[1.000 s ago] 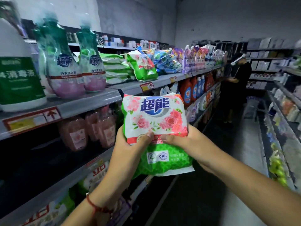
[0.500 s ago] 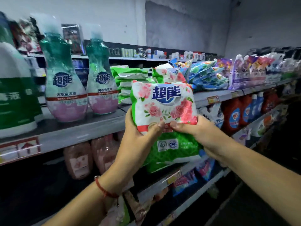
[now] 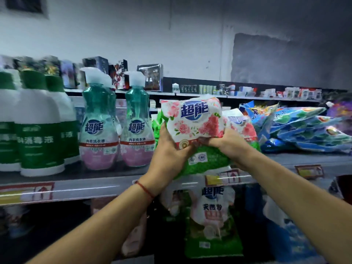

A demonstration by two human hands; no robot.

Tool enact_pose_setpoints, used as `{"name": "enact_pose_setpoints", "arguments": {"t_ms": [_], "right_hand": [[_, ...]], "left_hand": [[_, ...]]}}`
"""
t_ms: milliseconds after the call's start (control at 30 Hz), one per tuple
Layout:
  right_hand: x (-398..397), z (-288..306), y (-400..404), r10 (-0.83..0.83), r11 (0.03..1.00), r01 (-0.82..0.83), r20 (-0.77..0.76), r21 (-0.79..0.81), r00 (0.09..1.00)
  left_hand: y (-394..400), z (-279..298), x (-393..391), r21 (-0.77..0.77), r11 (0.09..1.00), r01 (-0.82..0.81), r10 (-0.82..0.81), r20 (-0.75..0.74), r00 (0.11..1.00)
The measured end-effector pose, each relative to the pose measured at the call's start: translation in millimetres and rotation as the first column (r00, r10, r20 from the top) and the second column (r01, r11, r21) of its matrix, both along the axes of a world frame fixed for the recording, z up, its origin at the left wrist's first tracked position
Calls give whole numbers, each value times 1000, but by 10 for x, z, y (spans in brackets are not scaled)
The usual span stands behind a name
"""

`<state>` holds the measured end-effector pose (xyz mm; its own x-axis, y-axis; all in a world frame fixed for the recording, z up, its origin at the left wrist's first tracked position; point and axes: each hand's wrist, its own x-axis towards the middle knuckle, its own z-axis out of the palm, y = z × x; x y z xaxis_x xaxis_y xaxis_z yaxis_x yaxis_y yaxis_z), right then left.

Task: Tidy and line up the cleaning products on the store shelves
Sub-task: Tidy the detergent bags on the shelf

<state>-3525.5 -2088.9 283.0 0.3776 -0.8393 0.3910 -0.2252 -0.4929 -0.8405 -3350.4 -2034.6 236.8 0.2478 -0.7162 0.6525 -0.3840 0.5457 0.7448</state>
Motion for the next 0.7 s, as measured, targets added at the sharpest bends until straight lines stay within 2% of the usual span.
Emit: {"name": "enact_pose_setpoints", "arguments": {"t_ms": [100, 200, 333, 433, 567, 700], "right_hand": [[109, -44, -279, -19, 1000, 19, 20, -12, 1000], [200, -329, -491, -156, 977, 147, -50, -154, 987], [310, -659, -675, -362, 852, 368, 87, -372, 928], [353, -682, -726, -372, 822, 378, 102, -427, 923], [367, -715, -696, -412, 771, 396, 85, -499, 907], [349, -696, -637, -417, 754, 394, 81, -525, 905]], "left_hand": [[-286, 25, -3, 62, 992, -113, 111, 36, 993], [-445, -46, -42, 87, 970, -225, 216, 109, 970], [-633, -129, -9, 42, 957, -288, 277, 177, 944], [-682, -128, -17, 19, 938, -347, 333, 233, 914], [-655, -151, -60, -7, 882, -472, 442, 363, 820], [-650, -150, -67, -14, 828, -561, 514, 419, 749]]}}
